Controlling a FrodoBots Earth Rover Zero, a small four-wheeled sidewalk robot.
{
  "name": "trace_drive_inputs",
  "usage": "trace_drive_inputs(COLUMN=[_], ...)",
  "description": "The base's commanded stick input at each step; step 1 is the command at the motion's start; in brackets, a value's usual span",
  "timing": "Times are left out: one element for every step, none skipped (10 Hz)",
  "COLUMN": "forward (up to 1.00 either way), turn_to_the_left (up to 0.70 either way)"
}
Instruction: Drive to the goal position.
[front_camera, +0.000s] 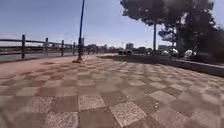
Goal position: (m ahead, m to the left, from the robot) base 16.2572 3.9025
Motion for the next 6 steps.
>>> trace_drive_inputs(forward=[1.0,1.0,1.0,1.0,1.0,1.0], turn_to_the_left=[0.3,0.09,0.0,0.0,0.0,0.0])
